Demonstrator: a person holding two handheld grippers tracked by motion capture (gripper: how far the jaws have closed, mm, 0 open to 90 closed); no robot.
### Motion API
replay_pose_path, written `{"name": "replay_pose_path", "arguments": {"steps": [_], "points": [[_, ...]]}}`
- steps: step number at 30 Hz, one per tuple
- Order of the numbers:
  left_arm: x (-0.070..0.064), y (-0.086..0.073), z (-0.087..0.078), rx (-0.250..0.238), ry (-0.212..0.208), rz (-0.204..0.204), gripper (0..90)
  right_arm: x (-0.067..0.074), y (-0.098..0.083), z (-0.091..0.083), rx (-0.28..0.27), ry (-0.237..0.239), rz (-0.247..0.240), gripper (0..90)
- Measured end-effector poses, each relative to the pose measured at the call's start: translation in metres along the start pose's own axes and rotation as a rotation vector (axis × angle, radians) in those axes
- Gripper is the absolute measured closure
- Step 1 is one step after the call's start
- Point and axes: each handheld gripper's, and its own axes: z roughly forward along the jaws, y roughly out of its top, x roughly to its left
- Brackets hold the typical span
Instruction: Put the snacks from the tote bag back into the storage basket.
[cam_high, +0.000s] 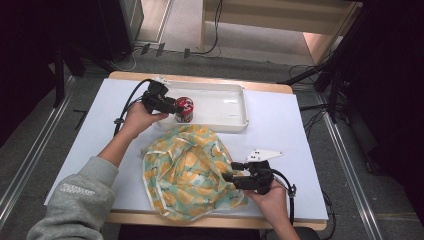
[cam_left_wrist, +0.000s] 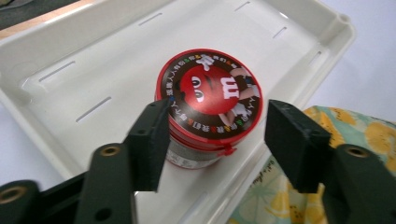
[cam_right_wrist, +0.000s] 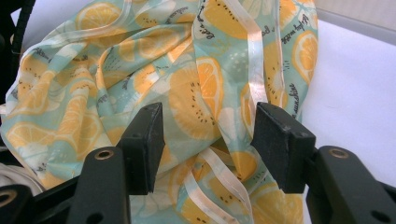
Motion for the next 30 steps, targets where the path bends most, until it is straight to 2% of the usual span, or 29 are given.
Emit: {"name": "replay_pose_path", "arguments": {"steps": [1, 3, 7, 8, 14, 21, 30], "points": [[0.000, 0.000, 0.000, 0.000, 0.000, 0.000, 47.9, 0.000, 0.000, 0.000, 0.000, 0.000, 0.000, 44.3], [-0.002, 0.000, -0.003, 0.020, -0.026, 0.002, 54.3, -0.001, 0.000, 0.000, -0.005, -0.002, -0.001, 44.4], [-0.007, -0.004, -0.005, 0.020, -0.027, 0.014, 64.6, -0.001, 0.001, 0.000, -0.004, 0.005, 0.001, 44.4], [-0.008, -0.005, -0.005, 0.022, -0.040, 0.014, 68.8, -0.001, 0.001, 0.001, -0.003, 0.003, -0.004, 44.5], [-0.013, -0.012, -0.002, 0.017, -0.034, 0.039, 89.2, 0.000, 0.002, 0.002, -0.001, 0.007, -0.014, 44.8], [-0.019, -0.015, 0.010, 0.038, -0.032, 0.056, 90.0, 0.000, 0.002, 0.002, 0.001, 0.009, -0.014, 44.9], [-0.014, -0.020, 0.017, 0.043, -0.026, 0.041, 90.0, 0.000, 0.002, 0.001, -0.002, 0.010, -0.015, 45.4]]}}
